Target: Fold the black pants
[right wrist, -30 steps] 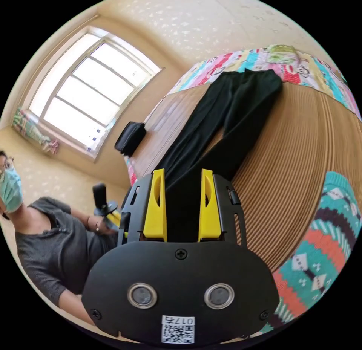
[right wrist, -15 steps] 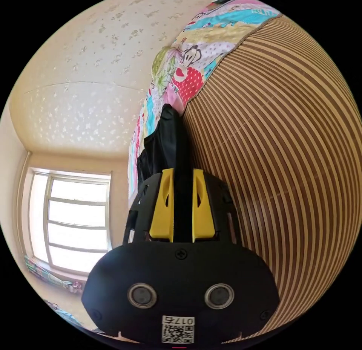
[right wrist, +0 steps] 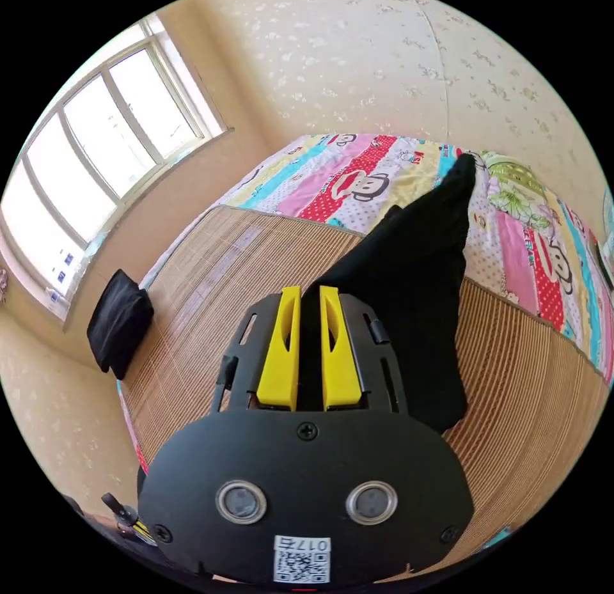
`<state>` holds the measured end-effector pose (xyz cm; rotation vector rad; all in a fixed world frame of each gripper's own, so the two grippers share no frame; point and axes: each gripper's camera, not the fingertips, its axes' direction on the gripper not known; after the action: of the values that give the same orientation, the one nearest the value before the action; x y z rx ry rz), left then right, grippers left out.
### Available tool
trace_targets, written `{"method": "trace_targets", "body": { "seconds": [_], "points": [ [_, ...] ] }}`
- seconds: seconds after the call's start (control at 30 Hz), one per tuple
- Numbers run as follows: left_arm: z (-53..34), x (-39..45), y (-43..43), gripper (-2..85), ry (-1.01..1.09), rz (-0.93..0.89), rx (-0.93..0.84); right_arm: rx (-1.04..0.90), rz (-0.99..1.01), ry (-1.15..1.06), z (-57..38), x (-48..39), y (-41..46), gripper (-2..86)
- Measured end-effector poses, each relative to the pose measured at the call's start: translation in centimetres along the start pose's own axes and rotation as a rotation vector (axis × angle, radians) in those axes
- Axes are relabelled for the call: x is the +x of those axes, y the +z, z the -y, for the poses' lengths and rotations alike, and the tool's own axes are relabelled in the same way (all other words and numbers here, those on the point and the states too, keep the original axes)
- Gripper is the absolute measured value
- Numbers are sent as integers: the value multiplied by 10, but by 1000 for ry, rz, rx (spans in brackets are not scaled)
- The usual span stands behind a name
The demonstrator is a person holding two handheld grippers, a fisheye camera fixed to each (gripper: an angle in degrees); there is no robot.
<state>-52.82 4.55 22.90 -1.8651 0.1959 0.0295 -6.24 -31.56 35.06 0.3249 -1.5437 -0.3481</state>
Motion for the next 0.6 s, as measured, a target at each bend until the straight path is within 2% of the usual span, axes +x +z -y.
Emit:
{"method": "trace_targets", "body": {
  "seconds": [0.1, 0.2, 0.33, 0.43, 0.6],
  "points": [
    [1, 4, 4, 11, 7, 17, -22, 17, 139, -40, -88, -1, -44, 65],
    [3, 14, 18, 12, 19, 50, -57, -74, 153, -91, -207, 0, -91, 74],
    [5, 24, 32, 12, 31, 69, -78, -252, 255, 37, -390, 8, -137, 93],
    [7, 28, 41, 12, 10, 89, -103, -300, 228, 164, -494, 1, -162, 110],
    [10, 39, 66, 8, -9, 192, -184, -280, 90, 212, -573, -20, -183, 106]
  ]
}}
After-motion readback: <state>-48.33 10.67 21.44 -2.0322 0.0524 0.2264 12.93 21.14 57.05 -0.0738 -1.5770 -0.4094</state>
